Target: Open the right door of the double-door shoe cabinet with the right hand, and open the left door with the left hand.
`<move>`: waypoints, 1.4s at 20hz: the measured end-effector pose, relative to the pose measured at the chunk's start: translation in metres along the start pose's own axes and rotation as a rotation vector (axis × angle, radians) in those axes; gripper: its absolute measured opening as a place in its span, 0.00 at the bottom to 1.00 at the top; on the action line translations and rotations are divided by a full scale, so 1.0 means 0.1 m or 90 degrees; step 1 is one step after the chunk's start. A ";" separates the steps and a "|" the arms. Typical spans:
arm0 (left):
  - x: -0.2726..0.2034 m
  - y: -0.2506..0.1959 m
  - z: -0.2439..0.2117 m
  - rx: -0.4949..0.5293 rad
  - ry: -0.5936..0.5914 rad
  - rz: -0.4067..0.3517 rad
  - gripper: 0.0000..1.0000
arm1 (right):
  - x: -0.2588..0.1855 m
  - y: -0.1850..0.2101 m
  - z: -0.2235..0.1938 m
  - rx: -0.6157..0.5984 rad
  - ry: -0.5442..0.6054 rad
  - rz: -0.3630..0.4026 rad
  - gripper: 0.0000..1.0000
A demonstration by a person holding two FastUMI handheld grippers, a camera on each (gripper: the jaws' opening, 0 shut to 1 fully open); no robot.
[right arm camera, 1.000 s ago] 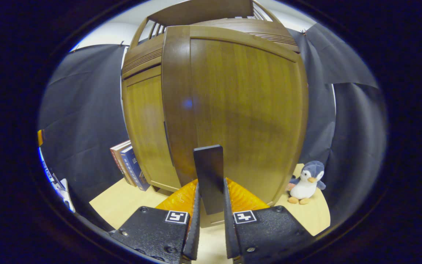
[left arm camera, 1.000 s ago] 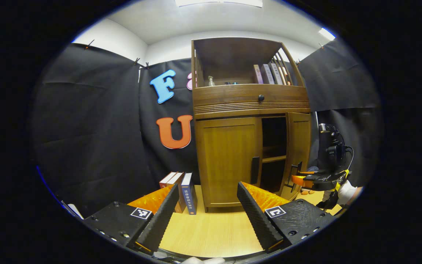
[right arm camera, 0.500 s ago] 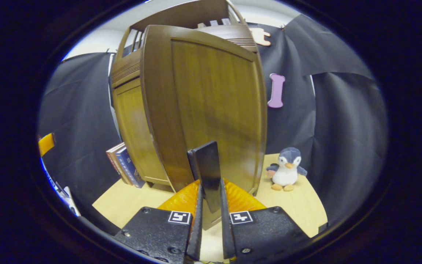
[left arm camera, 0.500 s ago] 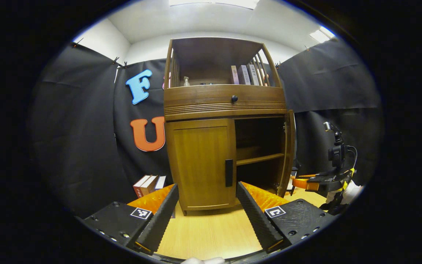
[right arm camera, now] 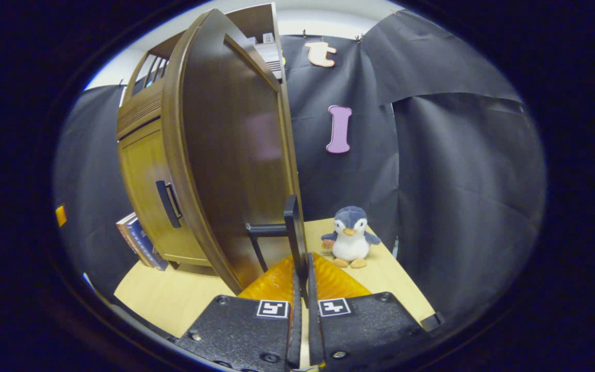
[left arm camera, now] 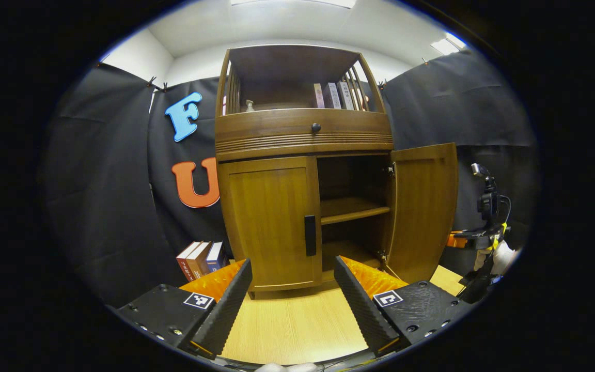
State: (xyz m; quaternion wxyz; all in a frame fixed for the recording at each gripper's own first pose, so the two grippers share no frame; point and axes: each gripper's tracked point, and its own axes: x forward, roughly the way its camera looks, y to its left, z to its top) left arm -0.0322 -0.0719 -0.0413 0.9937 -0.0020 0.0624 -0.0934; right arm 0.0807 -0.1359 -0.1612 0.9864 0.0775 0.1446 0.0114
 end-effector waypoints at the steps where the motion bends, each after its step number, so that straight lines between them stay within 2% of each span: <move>1: 0.01 -0.05 0.00 0.004 0.002 0.003 0.96 | 0.02 -0.05 0.00 -0.003 0.000 0.007 0.08; 6: 0.10 -0.48 0.15 0.001 -0.014 0.029 0.96 | 0.03 -0.26 0.05 -0.051 0.008 0.058 0.04; 10: 0.13 -0.95 0.26 -0.032 -0.020 0.046 0.96 | 0.07 -0.47 0.10 -0.069 0.021 0.120 0.04; 14: 0.07 -1.28 0.32 -0.048 -0.027 0.084 0.96 | 0.09 -0.51 0.10 -0.103 0.025 0.187 0.05; 21: -0.12 -1.39 0.31 -0.066 -0.025 0.169 0.96 | 0.08 -0.56 0.12 -0.130 0.025 0.247 0.05; 25: -0.12 -1.34 0.30 -0.075 -0.028 0.188 0.96 | 0.05 -0.56 0.11 -0.155 0.031 0.257 0.06; 26: -0.12 -1.31 0.29 -0.074 -0.028 0.192 1.00 | 0.04 -0.56 0.11 -0.152 0.035 0.262 0.09; 28: -0.12 -1.25 0.29 -0.075 -0.029 0.193 0.96 | -0.05 -0.57 0.22 -0.148 0.025 0.274 0.14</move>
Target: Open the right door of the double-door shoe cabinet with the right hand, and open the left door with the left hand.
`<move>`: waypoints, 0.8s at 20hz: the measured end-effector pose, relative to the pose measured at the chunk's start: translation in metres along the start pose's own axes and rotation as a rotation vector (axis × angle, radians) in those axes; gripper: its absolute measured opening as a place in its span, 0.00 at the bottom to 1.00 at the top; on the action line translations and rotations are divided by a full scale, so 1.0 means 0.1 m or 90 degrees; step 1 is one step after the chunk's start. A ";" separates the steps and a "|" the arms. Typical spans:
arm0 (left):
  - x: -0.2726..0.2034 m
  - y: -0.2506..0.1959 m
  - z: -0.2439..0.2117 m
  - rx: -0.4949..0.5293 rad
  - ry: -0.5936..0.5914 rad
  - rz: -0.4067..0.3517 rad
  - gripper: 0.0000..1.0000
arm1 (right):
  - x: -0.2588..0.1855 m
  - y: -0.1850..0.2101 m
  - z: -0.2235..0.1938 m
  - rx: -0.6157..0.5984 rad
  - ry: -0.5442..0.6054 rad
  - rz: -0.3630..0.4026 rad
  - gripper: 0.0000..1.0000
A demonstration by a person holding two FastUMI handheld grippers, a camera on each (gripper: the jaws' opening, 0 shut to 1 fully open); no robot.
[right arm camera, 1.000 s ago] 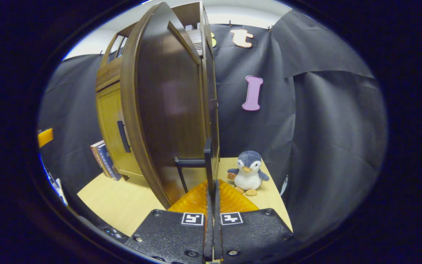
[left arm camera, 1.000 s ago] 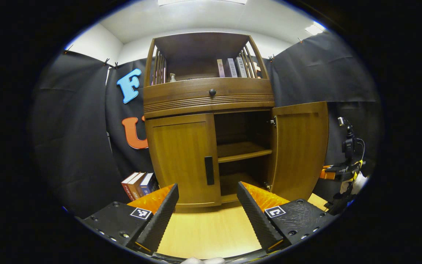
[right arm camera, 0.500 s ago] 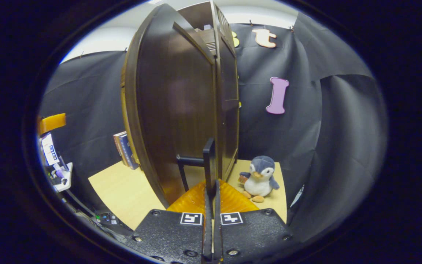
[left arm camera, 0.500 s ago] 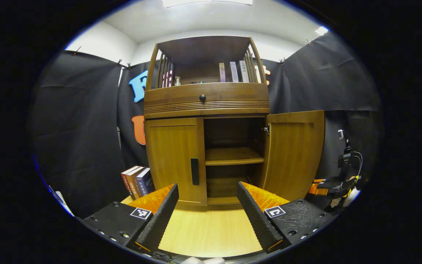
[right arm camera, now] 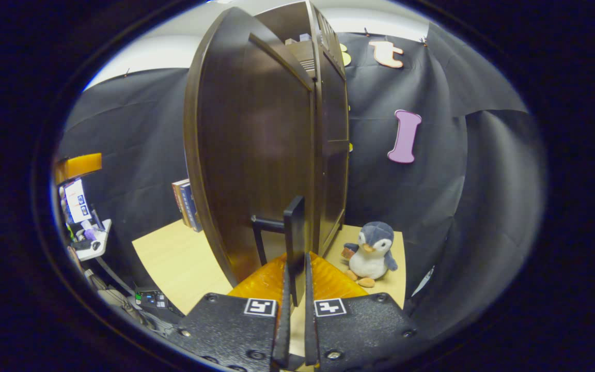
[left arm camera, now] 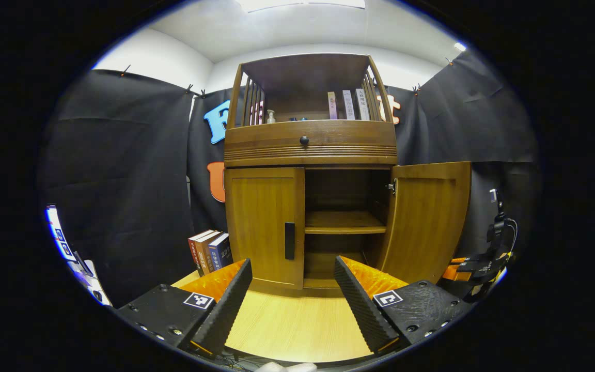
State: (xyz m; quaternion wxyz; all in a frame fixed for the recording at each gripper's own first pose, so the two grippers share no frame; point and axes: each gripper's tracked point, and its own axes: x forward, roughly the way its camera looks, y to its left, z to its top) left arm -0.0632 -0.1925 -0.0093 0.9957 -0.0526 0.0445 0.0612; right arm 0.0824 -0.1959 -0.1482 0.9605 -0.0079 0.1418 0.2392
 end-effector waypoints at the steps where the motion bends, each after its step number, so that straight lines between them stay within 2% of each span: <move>1: 0.03 0.02 0.00 0.000 0.000 -0.003 0.96 | -0.07 -0.04 0.05 -0.009 -0.008 -0.010 0.17; 4: 0.18 0.15 -0.04 0.001 0.006 -0.021 0.96 | -0.28 -0.10 0.19 -0.028 -0.018 -0.057 0.49; 5: 0.24 0.19 -0.03 0.002 0.006 -0.029 1.00 | -0.35 -0.09 0.27 -0.022 -0.028 -0.075 0.54; 6: 0.31 0.25 -0.03 0.004 0.006 -0.037 0.96 | -0.43 -0.08 0.37 -0.014 -0.039 -0.095 0.60; 8: 0.41 0.35 0.02 0.010 0.000 -0.056 0.96 | -0.61 -0.01 0.55 0.002 -0.059 -0.135 0.61; 10: 0.54 0.45 0.04 0.011 -0.004 -0.074 1.00 | -0.77 0.10 0.71 0.013 -0.078 -0.174 0.78; 11: 0.59 0.51 0.05 0.011 -0.005 -0.084 0.96 | -0.83 0.16 0.82 0.018 -0.090 -0.194 0.80; 13: 0.70 0.63 0.07 0.012 -0.007 -0.097 0.96 | -0.93 0.32 0.98 0.025 -0.115 -0.237 0.83; 14: 0.75 0.70 0.07 0.013 -0.009 -0.101 0.96 | -0.95 0.45 1.06 0.024 -0.130 -0.246 0.87; 16: 0.84 0.83 0.08 0.017 -0.012 -0.110 0.96 | -0.92 0.71 1.11 0.020 -0.136 -0.263 0.88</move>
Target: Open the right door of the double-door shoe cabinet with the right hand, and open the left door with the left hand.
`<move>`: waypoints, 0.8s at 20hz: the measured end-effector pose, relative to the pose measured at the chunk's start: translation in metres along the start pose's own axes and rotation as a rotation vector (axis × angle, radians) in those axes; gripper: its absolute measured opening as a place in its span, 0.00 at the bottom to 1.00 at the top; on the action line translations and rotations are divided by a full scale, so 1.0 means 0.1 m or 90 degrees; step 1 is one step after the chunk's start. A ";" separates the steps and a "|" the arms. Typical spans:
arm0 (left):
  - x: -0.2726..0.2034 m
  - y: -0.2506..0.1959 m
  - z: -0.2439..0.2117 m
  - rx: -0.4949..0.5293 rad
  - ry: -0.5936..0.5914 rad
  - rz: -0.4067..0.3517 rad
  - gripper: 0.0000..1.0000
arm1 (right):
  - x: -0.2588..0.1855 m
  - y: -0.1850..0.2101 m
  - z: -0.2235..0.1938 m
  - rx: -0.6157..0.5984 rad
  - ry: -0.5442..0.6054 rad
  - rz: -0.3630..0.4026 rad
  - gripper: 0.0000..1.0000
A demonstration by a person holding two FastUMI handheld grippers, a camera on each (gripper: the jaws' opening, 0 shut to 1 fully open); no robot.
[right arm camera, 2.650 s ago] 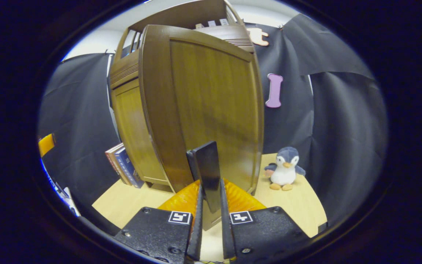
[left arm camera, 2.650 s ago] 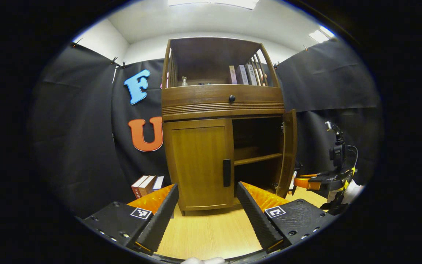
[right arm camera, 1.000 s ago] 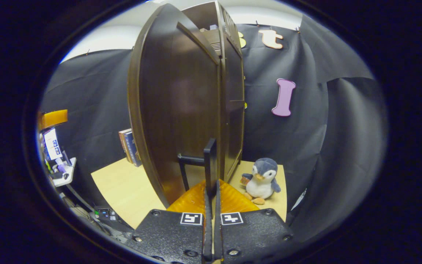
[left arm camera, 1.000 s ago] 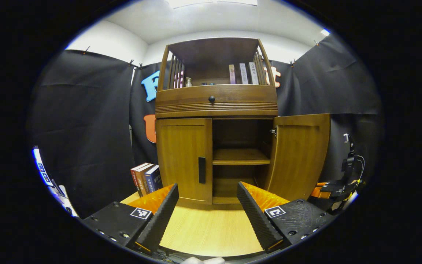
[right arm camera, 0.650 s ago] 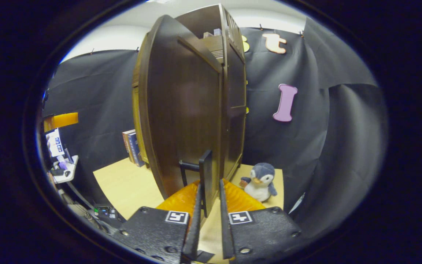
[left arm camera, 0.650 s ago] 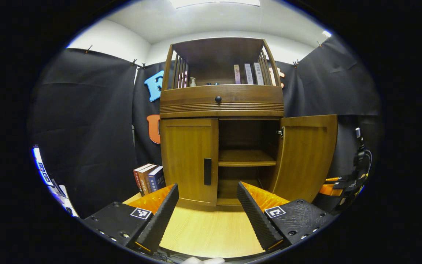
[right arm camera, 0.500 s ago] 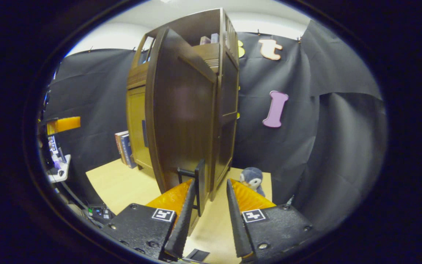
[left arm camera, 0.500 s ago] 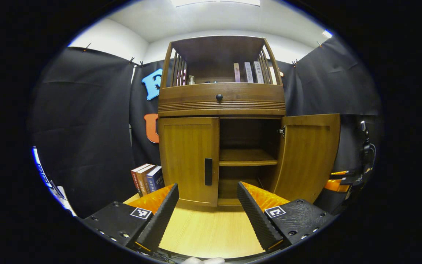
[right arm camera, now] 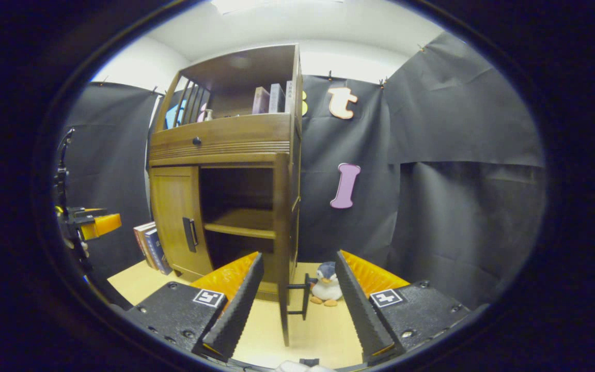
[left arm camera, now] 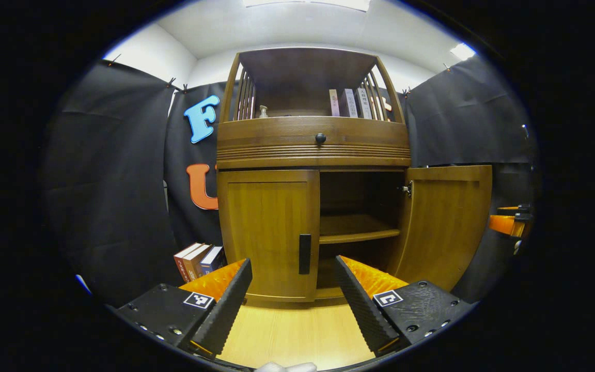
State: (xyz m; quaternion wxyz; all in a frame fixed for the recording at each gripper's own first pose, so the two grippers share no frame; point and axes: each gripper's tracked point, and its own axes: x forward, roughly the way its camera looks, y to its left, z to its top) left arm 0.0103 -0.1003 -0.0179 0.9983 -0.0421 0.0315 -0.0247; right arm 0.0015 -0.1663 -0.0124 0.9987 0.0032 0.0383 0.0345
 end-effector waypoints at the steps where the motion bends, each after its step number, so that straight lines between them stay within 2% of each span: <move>1: 0.02 0.06 0.00 0.000 0.000 -0.005 0.96 | -0.01 0.13 0.02 0.001 -0.005 -0.004 0.91; 7: 0.05 0.44 -0.10 0.007 -0.002 -0.011 0.96 | 0.09 0.82 -0.11 0.042 -0.008 -0.039 0.94; 10: 0.06 0.59 -0.21 0.018 0.000 -0.002 0.96 | 0.12 1.15 -0.24 0.049 0.001 -0.033 0.96; 12: 0.12 0.63 -0.29 0.024 0.006 0.002 0.96 | 0.15 1.27 -0.27 0.046 0.012 -0.023 0.97; 16: 0.47 0.51 -0.32 0.005 -0.001 -0.018 0.96 | 0.21 1.43 -0.20 0.026 0.018 -0.020 0.96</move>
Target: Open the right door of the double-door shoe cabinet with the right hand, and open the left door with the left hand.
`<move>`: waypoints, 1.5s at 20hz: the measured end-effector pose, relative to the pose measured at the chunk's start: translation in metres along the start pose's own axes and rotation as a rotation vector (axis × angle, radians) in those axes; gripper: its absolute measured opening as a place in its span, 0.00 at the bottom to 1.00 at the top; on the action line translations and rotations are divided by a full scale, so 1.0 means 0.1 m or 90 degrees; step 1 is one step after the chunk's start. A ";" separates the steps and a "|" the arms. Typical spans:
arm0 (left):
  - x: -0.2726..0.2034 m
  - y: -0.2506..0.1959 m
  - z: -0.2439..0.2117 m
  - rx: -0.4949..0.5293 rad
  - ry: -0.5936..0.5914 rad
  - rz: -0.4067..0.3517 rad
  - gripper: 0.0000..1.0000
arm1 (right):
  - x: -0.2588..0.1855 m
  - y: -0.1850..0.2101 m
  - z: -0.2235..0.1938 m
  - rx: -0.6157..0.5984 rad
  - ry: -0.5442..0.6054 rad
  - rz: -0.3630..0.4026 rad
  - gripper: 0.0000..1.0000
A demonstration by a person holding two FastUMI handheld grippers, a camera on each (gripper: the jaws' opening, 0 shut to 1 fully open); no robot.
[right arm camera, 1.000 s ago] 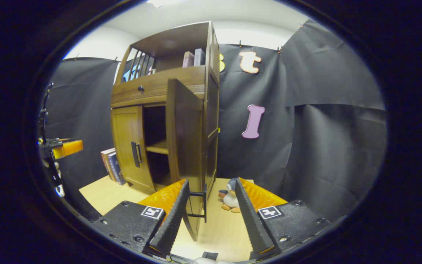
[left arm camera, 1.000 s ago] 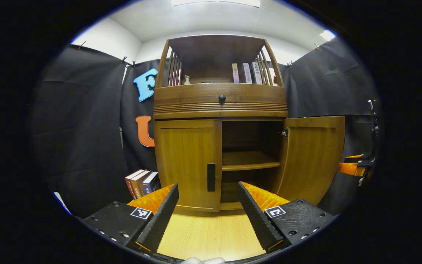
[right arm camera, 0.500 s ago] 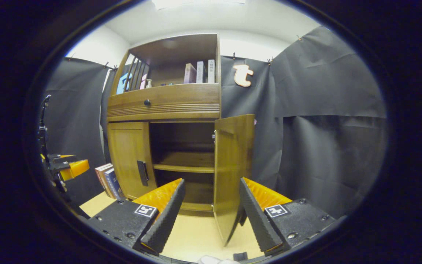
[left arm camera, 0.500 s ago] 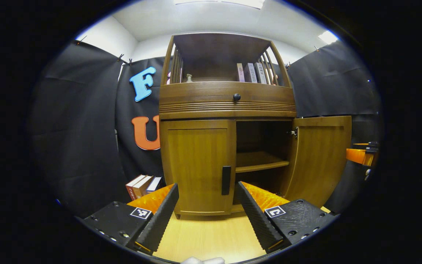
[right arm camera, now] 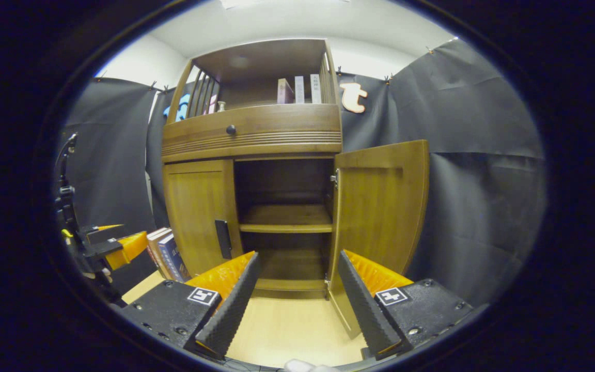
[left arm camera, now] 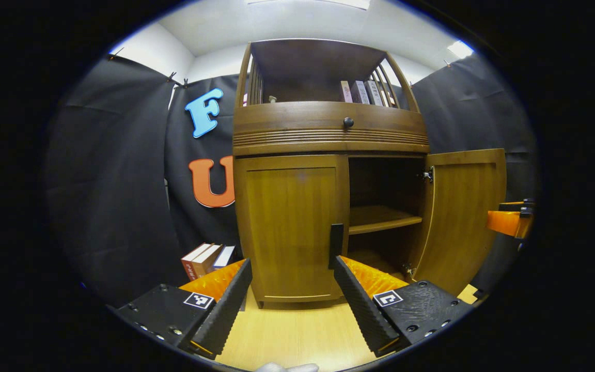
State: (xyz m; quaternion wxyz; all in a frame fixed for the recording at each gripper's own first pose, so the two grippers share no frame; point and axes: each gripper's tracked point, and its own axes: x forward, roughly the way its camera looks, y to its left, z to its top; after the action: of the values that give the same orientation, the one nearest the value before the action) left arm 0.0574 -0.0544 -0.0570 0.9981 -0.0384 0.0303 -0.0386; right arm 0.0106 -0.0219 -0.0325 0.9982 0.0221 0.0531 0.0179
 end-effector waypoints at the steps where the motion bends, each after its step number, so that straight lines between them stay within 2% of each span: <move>1: 0.13 -0.05 0.02 -0.004 -0.009 -0.007 1.00 | 0.00 0.00 0.01 -0.004 0.001 -0.004 0.96; 2: 0.26 -0.09 0.03 -0.007 -0.015 -0.014 0.96 | 0.01 0.01 0.03 -0.007 0.004 -0.006 0.97; 3: 0.41 -0.16 0.04 -0.008 -0.023 -0.023 1.00 | 0.00 0.01 0.04 -0.008 0.006 -0.010 0.97; 4: 0.57 -0.22 0.03 -0.012 -0.027 -0.031 0.96 | 0.00 0.00 0.05 -0.009 0.008 -0.015 0.97; 6: 0.90 -0.36 0.00 -0.015 -0.039 -0.045 0.96 | -0.01 -0.03 0.06 -0.010 0.013 -0.029 0.96; 7: 1.05 -0.42 -0.04 -0.019 -0.035 -0.048 1.00 | -0.02 -0.04 0.04 -0.010 0.017 -0.038 0.96; 8: 1.20 -0.48 -0.09 -0.023 -0.034 -0.054 0.96 | -0.03 -0.06 0.04 -0.011 0.020 -0.047 0.96; 11: 1.58 -0.68 -0.27 -0.038 -0.014 -0.074 0.96 | -0.08 -0.15 0.01 -0.022 0.033 -0.075 0.96; 15: 1.93 -0.78 -0.49 -0.032 0.009 -0.066 0.95 | -0.10 -0.28 -0.02 -0.030 0.047 -0.102 0.96; 16: 1.98 -0.79 -0.52 -0.037 0.012 -0.065 0.92 | -0.10 -0.30 -0.03 -0.029 0.050 -0.105 0.96; 17: 2.02 -0.81 -0.54 -0.040 0.016 -0.065 0.81 | -0.10 -0.30 -0.05 -0.029 0.053 -0.105 0.96; 18: 2.06 -0.80 -0.58 -0.039 0.020 -0.061 0.76 | -0.10 -0.30 -0.05 -0.029 0.054 -0.106 0.97; 19: 2.08 -0.78 -0.58 -0.035 0.017 -0.057 0.60 | -0.09 -0.29 -0.06 -0.029 0.056 -0.105 0.97; 21: 2.13 -0.78 -0.61 -0.029 0.016 -0.059 0.43 | -0.11 -0.27 -0.07 -0.028 0.056 -0.102 0.96; 22: 2.14 -0.83 -0.62 -0.034 0.017 -0.074 0.49 | -0.12 -0.27 -0.07 -0.029 0.056 -0.100 0.97; 25: 2.13 -0.84 -0.61 -0.034 0.019 -0.075 0.33 | -0.15 -0.26 -0.09 -0.031 0.055 -0.097 0.97; 26: 2.13 -0.83 -0.63 -0.033 0.021 -0.075 0.33 | -0.17 -0.26 -0.08 -0.029 0.054 -0.097 0.97; 27: 2.11 -0.83 -0.62 -0.029 0.023 -0.078 0.29 | -0.20 -0.27 -0.08 -0.028 0.053 -0.098 0.97; 30: 2.01 -0.83 -0.63 -0.023 0.023 -0.096 0.29 | -0.26 -0.32 -0.11 -0.023 0.053 -0.103 0.97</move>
State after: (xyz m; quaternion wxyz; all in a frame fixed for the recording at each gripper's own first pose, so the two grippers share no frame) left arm 0.2475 -0.1578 -0.1249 0.9908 -0.0578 0.0460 -0.1135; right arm -0.0157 -0.0539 -0.0421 0.9935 -0.0008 0.0959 -0.0608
